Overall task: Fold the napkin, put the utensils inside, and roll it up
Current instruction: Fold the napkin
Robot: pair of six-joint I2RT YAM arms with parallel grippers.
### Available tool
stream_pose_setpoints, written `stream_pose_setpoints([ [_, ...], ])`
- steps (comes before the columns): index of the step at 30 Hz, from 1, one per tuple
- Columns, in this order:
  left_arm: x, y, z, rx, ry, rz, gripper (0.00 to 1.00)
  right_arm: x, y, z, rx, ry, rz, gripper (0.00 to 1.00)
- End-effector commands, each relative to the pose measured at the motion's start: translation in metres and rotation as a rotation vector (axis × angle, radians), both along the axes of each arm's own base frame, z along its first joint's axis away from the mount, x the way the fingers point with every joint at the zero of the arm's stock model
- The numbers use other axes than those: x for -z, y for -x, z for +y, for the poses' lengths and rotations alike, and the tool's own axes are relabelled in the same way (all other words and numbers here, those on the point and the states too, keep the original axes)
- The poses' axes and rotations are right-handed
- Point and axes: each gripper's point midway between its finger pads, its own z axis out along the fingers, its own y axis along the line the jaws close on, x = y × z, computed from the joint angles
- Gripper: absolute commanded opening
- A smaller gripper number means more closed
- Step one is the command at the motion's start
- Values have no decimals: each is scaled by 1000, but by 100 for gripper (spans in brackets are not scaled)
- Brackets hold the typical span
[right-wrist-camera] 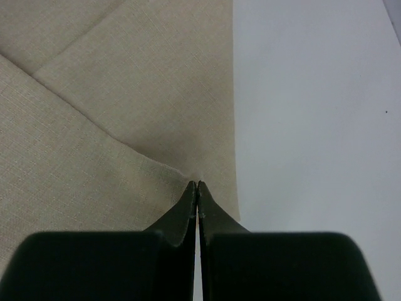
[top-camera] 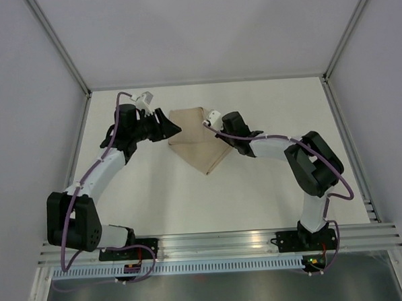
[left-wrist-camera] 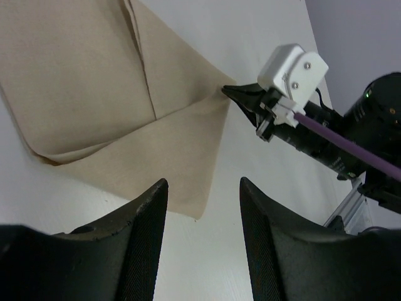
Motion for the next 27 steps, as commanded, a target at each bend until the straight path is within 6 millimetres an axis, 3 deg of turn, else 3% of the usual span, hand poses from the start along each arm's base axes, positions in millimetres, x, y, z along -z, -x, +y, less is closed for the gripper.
stream_pose_setpoints([
  [1, -20, 2, -17, 77, 8, -152, 55, -8, -15, -1, 50, -57, 14, 1],
  [6, -4, 8, -35, 114, -25, -149, 55, 2, -19, -14, 103, -83, 88, 4],
  [8, 7, 6, -41, 116, -43, -131, 55, -3, -25, -18, 126, -108, 85, 11],
  [12, 26, 8, -59, 146, -81, -109, 55, -2, -19, -25, 141, -118, 136, 20],
  [18, 51, 3, -76, 152, -142, -82, 55, -5, -10, -26, 145, -136, 172, 20],
  [23, 64, -9, -93, 114, -208, -94, 54, -22, -15, -22, 155, -219, 198, 27],
  [25, 77, -12, -105, 114, -248, -89, 53, -32, -18, -21, 169, -251, 217, 28],
  [27, 74, -15, -122, 126, -276, -117, 52, -37, -23, -24, 184, -259, 231, 29],
])
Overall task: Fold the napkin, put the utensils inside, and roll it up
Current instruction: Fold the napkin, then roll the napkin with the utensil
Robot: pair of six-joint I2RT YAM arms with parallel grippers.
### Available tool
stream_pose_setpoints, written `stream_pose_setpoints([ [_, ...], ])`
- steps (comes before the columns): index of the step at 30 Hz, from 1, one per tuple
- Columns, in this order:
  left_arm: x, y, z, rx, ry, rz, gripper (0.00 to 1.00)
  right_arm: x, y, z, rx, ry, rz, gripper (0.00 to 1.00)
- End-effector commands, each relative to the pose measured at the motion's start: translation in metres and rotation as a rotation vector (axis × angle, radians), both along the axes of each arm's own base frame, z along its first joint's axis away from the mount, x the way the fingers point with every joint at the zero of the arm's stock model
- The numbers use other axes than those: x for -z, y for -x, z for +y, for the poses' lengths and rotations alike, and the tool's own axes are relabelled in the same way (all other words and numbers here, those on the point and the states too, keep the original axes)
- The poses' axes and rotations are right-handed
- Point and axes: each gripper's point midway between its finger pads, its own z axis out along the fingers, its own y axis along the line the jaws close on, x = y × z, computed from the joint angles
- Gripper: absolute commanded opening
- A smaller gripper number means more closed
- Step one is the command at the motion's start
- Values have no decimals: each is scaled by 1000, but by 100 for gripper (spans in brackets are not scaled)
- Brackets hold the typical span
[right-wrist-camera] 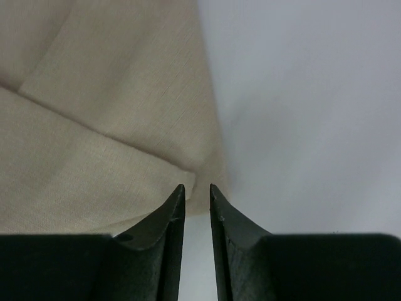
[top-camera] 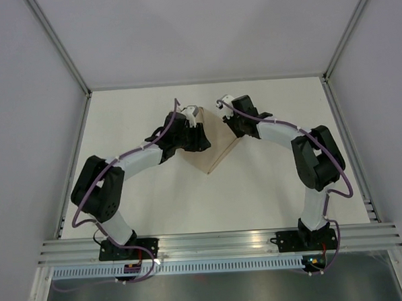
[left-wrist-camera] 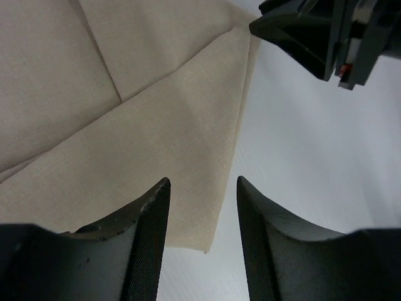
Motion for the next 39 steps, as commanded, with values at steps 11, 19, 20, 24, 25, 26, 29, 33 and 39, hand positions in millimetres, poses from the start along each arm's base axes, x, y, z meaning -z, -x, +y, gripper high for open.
stream_pose_setpoints([
  [11, 7, -37, -59, -58, -261, -250, 49, -45, -36, -40, 183, -196, 67, 20],
  [19, 9, -27, -92, -64, -509, -362, 60, -56, -49, -103, 293, -290, 87, 17],
  [20, 12, -27, -94, -68, -538, -372, 60, -56, -50, -112, 310, -296, 92, 17],
  [24, 18, -23, -100, -85, -690, -408, 60, -52, -48, -126, 327, -310, 105, 16],
  [25, 18, -26, -98, -116, -726, -424, 60, -50, -46, -130, 334, -313, 109, 16],
  [26, 21, -23, -94, -112, -769, -417, 61, -52, -47, -136, 342, -319, 104, 16],
  [29, 25, -17, -92, -125, -876, -446, 62, -47, -44, -145, 356, -329, 116, 15],
  [33, 26, -12, -95, -124, -986, -481, 63, -41, -41, -157, 376, -340, 134, 14],
  [39, 35, -6, -95, -107, -1027, -476, 63, -36, -34, -166, 387, -341, 138, 14],
])
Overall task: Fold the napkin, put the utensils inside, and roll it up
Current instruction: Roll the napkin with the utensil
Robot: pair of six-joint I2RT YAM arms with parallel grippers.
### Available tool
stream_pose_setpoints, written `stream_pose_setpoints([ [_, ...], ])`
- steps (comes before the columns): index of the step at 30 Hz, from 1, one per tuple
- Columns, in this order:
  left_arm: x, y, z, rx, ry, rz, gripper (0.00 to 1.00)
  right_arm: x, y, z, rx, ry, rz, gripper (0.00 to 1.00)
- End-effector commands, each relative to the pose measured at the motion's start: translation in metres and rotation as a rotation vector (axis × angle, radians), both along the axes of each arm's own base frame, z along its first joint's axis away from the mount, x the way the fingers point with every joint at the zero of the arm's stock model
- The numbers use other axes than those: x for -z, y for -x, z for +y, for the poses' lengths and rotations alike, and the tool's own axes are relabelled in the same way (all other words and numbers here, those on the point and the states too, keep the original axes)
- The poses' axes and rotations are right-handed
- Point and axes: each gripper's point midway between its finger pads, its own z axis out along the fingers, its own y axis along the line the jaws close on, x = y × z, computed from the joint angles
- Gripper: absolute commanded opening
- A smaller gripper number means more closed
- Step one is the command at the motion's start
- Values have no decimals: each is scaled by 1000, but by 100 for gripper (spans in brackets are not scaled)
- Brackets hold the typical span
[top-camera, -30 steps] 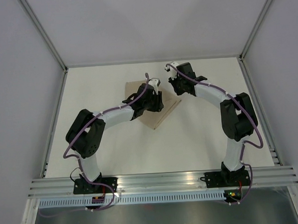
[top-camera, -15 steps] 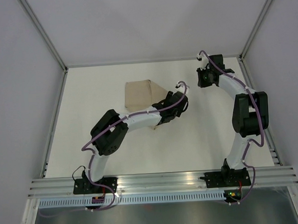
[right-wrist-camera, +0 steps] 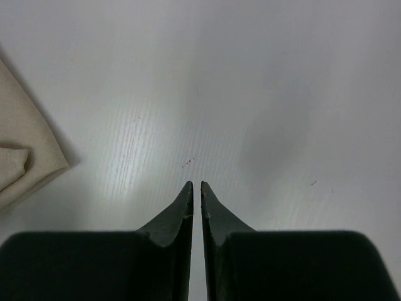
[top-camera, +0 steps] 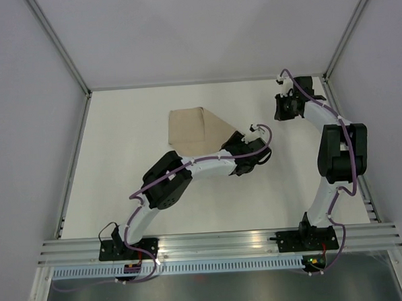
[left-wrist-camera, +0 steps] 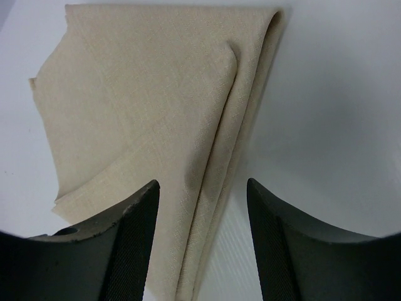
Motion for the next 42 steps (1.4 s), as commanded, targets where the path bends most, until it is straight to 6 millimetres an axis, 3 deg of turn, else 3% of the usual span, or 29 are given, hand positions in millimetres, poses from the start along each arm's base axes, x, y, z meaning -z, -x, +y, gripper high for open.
stream_pose_setpoints([
  [1, -10, -3, 6, -11, -85, -35, 63, -6, 5, -4, 10, -25, -6, 14],
  [17, 20, -2, 1, 18, -150, -1, 60, -2, 10, -25, 45, -42, 5, 12],
  [31, 43, 0, 7, 30, -166, 50, 46, 1, 12, -33, 61, -52, 9, 9],
  [42, 45, -8, 11, 35, -164, 52, 31, 1, 15, -34, 64, -49, 1, 8],
])
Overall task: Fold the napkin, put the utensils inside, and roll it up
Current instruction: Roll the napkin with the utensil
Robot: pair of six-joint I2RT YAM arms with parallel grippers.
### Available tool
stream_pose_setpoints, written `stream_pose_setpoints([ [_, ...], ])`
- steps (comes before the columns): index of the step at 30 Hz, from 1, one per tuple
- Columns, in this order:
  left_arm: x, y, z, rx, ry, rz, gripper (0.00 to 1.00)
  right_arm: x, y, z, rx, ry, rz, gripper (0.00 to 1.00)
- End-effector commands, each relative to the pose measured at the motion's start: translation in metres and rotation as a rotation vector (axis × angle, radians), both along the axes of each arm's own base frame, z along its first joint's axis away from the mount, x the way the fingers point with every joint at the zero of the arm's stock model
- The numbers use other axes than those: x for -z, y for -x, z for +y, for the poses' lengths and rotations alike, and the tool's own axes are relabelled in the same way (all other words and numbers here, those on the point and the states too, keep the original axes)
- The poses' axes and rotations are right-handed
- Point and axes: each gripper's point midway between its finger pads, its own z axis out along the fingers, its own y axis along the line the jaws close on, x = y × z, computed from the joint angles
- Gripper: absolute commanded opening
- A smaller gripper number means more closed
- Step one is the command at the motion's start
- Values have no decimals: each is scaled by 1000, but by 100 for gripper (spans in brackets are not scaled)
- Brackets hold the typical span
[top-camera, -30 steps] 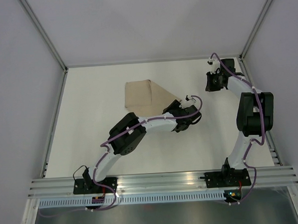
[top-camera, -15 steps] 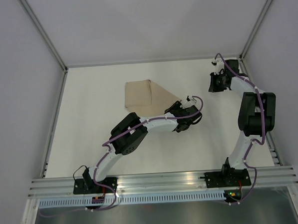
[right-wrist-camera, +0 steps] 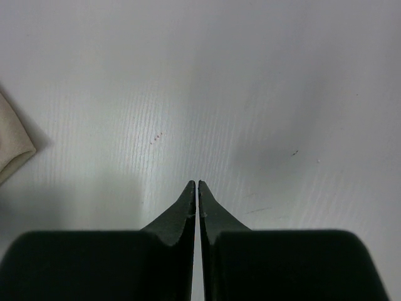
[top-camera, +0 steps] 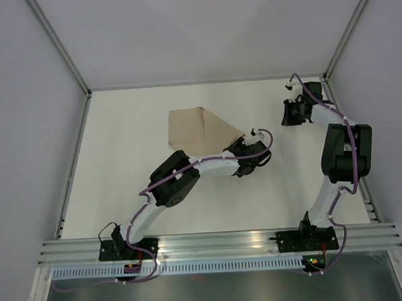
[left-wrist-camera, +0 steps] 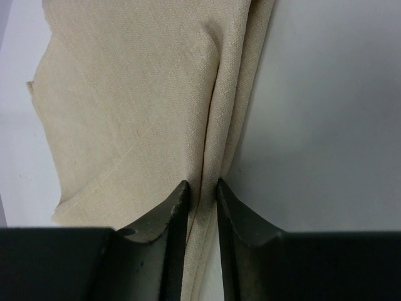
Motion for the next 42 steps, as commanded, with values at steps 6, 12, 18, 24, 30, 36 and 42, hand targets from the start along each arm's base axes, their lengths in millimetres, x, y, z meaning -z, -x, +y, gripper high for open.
stream_pose_setpoints([
  [6, 17, -3, 0, 42, -16, 39, 23, -23, -4, -1, 1, -2, -68, 8],
  [12, 17, -4, -2, 81, -14, 67, 9, -24, -3, -2, -6, 4, -75, 7],
  [18, 16, 2, -12, 131, 55, 118, 2, -26, -1, -1, -20, 9, -83, 7],
  [24, 8, 10, -19, 184, 172, 213, 2, -28, 3, 2, -51, 9, -80, 7],
  [30, 0, 25, -28, 244, 292, 317, 2, -28, 9, 5, -91, 9, -72, 7],
  [36, -3, 62, -36, 329, 403, 510, 2, -30, 22, 9, -151, 16, -52, 6],
  [42, -20, 109, -42, 454, 553, 740, 2, -39, 39, 19, -258, 10, -77, 7],
])
